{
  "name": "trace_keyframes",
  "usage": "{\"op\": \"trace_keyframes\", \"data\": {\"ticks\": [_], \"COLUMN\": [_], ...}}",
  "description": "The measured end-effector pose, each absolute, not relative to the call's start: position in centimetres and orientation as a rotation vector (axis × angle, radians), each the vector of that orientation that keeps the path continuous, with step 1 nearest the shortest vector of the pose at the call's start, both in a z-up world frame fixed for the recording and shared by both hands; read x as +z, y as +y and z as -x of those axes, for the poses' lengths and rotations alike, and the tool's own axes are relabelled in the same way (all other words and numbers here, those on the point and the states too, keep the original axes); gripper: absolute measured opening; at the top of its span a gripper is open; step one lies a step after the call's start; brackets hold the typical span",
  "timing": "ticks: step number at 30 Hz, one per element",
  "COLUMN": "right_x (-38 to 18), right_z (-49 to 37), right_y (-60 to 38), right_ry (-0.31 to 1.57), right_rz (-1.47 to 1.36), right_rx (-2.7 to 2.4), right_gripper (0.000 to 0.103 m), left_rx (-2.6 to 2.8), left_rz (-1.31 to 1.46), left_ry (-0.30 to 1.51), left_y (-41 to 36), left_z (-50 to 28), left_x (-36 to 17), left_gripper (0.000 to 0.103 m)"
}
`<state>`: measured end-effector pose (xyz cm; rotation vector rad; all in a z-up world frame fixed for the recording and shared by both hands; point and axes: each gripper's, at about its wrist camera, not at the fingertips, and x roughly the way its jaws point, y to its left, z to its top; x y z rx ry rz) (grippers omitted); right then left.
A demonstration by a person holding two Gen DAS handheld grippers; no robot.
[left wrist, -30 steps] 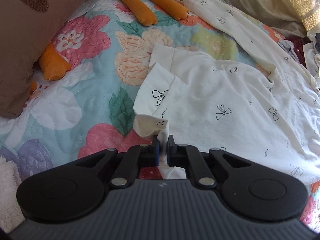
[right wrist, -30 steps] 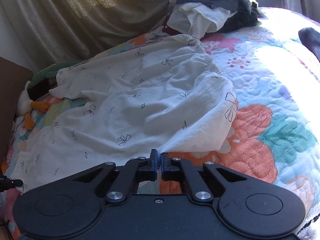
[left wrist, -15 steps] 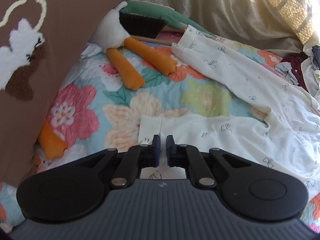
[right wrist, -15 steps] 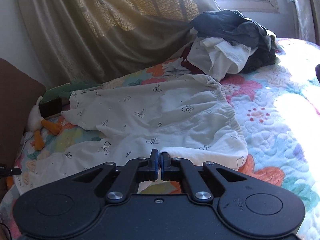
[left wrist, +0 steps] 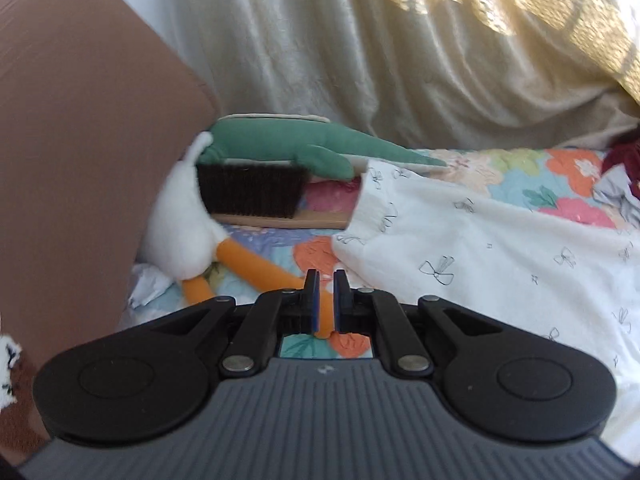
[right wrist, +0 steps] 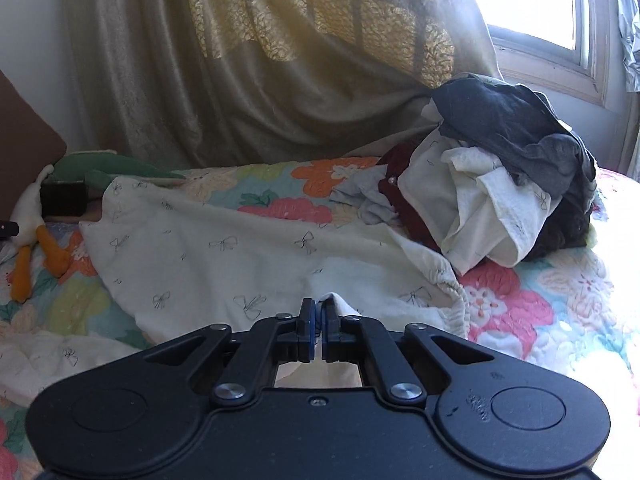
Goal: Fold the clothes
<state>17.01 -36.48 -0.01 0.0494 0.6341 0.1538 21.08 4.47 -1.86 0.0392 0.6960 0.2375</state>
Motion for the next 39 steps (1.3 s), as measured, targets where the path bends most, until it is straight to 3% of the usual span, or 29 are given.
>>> {"op": "trace_keyframes", "data": {"ticks": [3, 8, 9, 11, 12, 16, 19, 21, 22, 23, 29, 39], "right_x": [-0.5, -2.7, -3.1, -3.4, -3.5, -3.9, -4.3, -4.5, -4.6, -4.7, -4.2, -1.0], "right_z": [-18.9, -20.0, -20.2, -20.2, -20.1, -19.9, -19.8, -19.7, -19.7, -19.7, -20.4, -27.6], "right_y": [-37.0, -36.3, -36.1, -35.8, -35.6, -34.8, -34.2, -33.8, -33.6, -33.6, -34.0, -36.3], "right_ry": [0.617, 0.677, 0.689, 0.702, 0.707, 0.729, 0.745, 0.756, 0.761, 0.764, 0.736, 0.714], "right_rz": [-0.093, -0.154, -0.172, -0.169, -0.164, -0.147, -0.135, -0.126, -0.122, -0.116, -0.085, -0.101], "right_rx": [0.132, 0.084, 0.072, 0.075, 0.078, 0.091, 0.100, 0.106, 0.109, 0.110, 0.085, 0.089], "right_gripper": [0.003, 0.004, 0.004, 0.004, 0.004, 0.004, 0.004, 0.004, 0.004, 0.004, 0.004, 0.004], "left_rx": [0.140, 0.061, 0.041, 0.016, 0.007, -0.067, -0.087, -0.096, -0.094, -0.084, -0.021, 0.089], "left_rz": [0.091, 0.282, 0.311, 0.368, 0.383, 0.460, 0.441, 0.387, 0.346, 0.291, 0.055, 0.029], "left_ry": [0.815, 1.064, 1.086, 1.080, 1.092, 1.148, 1.153, 1.135, 1.122, 1.108, 0.842, 0.576], "left_y": [6.0, 9.0, 9.4, 10.1, 10.2, 10.4, 9.8, 8.8, 8.3, 7.7, 5.9, 4.9], "left_z": [-19.5, -15.4, -14.7, -13.3, -12.9, -11.6, -11.0, -11.0, -11.2, -11.2, -11.7, -28.0], "left_x": [-4.2, -8.5, -8.7, -8.8, -9.0, -9.7, -10.4, -10.9, -10.9, -10.7, -5.3, 1.2], "left_gripper": [0.011, 0.027, 0.029, 0.051, 0.055, 0.059, 0.068, 0.059, 0.024, 0.003, 0.002, 0.002]}}
